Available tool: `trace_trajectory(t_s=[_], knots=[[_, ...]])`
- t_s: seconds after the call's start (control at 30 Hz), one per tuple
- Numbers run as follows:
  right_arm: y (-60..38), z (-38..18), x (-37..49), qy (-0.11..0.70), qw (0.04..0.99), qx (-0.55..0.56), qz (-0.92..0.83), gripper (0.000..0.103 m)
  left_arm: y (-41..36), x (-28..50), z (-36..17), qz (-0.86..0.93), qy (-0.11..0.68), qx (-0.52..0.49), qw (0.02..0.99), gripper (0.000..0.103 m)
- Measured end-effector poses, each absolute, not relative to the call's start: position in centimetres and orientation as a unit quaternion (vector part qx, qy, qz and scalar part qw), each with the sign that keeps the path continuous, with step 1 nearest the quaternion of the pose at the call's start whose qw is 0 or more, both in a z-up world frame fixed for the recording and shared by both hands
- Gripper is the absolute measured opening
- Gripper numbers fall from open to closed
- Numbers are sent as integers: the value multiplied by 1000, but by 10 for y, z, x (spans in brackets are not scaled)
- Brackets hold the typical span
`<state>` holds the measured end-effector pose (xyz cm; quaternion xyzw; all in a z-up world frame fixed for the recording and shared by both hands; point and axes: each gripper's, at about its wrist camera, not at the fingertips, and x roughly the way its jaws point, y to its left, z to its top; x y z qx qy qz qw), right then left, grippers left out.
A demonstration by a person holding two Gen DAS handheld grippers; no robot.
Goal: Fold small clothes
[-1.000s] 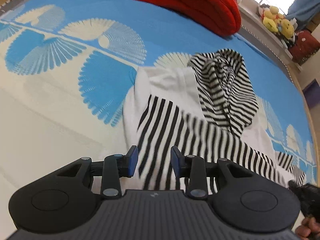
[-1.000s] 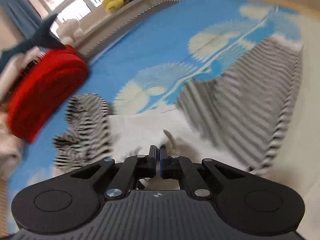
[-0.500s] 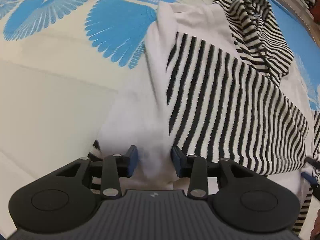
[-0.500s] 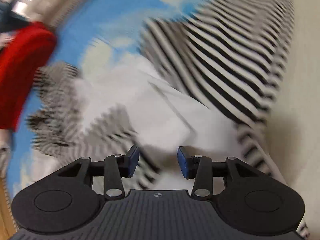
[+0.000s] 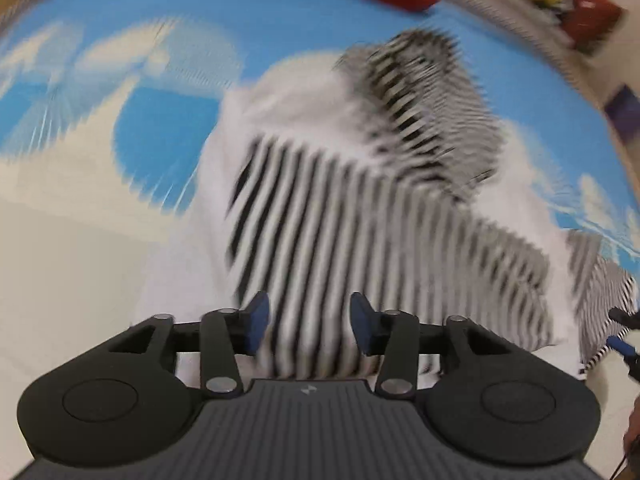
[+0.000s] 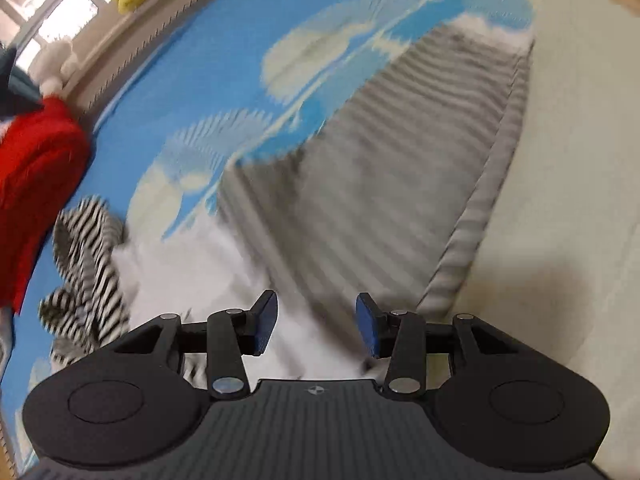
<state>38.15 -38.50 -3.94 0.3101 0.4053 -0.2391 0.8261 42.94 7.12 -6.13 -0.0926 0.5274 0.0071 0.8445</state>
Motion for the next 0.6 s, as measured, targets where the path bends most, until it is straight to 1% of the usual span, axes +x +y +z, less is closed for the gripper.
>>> trace_trajectory(t_s=[0.03,0.13,0.33,0.47,0.6], knots=[[-395,-38,379,397,829,307,-247,45,61,429,-57,1,520,-76,851,59],[-431,-39,367,373,833,304,-274,45,38,430,-58,-8,519,-44,854,59],[-502,-49,353,349,813,340,-319,45,17,432,-64,-36,525,-40,849,59],[-545,-60,351,321,802,388,-322,45,14,438,-68,-41,529,-46,847,59],[-562,-76,355,306,786,427,-326,45,14,442,-69,-41,528,-48,847,59]])
